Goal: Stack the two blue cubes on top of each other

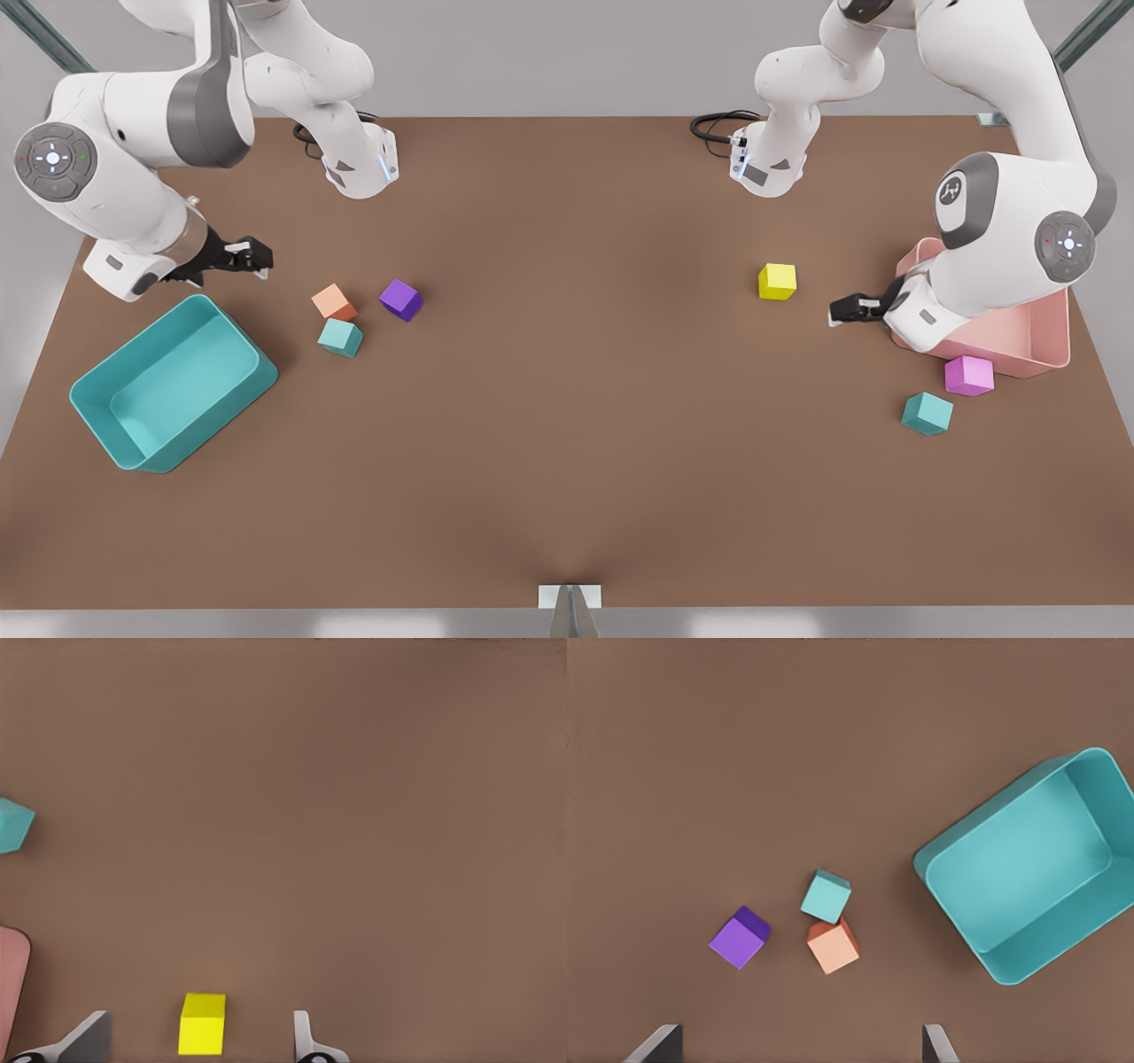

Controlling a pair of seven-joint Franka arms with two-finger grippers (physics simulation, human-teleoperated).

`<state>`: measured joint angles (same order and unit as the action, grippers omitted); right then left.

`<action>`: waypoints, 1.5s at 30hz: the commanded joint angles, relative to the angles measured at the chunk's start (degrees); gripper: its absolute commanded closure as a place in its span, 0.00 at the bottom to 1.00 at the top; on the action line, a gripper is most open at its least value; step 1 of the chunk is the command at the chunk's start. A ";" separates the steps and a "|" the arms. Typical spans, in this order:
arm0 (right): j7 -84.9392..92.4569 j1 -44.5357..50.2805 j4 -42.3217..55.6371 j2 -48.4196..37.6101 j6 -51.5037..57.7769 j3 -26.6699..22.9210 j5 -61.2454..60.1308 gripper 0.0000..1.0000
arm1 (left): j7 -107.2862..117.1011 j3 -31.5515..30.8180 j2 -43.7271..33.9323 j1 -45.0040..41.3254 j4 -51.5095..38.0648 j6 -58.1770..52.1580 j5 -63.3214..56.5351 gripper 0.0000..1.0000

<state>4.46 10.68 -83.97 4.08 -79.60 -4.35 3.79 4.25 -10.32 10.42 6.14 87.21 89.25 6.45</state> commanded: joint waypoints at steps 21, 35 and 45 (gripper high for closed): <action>-19.05 0.04 -20.19 11.91 -28.16 0.04 -4.32 0.00 | 1.11 0.03 1.45 0.80 0.42 -2.24 -0.12 0.00; -30.13 -1.10 -36.00 7.52 -51.09 -1.10 -4.41 0.00 | 1.11 0.03 2.06 1.15 0.51 -3.82 -0.12 0.00; -27.75 -2.51 -40.22 8.22 -50.39 -1.19 -4.41 0.00 | 1.20 0.03 2.59 1.15 0.51 -5.14 -0.12 0.00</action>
<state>-18.84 8.29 -124.11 12.23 -129.15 -5.53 -0.52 5.29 -10.27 13.06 7.30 87.74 84.68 6.34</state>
